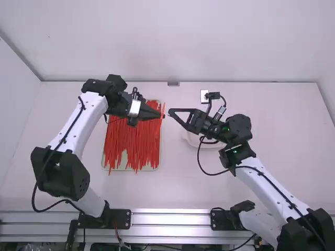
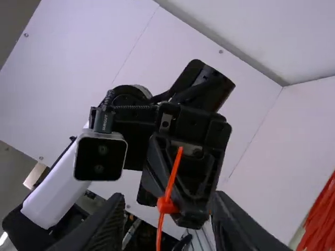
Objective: Fasten the cable tie
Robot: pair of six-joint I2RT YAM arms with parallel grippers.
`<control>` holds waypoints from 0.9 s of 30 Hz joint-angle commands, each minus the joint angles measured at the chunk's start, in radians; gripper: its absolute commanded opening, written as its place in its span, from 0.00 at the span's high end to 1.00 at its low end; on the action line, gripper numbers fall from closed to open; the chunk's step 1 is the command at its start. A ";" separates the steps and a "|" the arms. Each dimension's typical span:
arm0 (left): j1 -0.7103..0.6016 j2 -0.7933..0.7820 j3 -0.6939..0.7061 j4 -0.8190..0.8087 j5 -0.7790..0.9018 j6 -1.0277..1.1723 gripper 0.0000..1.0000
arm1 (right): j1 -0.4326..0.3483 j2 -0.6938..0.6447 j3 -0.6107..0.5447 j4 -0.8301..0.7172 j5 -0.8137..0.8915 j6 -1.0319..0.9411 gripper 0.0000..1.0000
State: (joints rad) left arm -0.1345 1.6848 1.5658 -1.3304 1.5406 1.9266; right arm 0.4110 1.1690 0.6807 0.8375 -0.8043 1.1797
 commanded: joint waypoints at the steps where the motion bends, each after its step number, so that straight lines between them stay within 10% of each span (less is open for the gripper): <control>1: -0.020 -0.032 -0.006 -0.005 0.030 0.030 0.99 | 0.002 0.004 0.025 0.024 0.013 0.010 0.55; 20: -0.064 -0.032 -0.006 0.001 0.030 0.009 0.99 | 0.029 0.004 0.025 0.023 0.023 0.027 0.60; 27: -0.064 -0.032 -0.006 -0.001 0.030 0.006 0.99 | 0.057 0.004 0.025 0.052 0.021 0.028 0.91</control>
State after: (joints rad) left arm -0.1940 1.6848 1.5658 -1.3296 1.5482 1.9114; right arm 0.4614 1.1694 0.6804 0.8738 -0.7795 1.2030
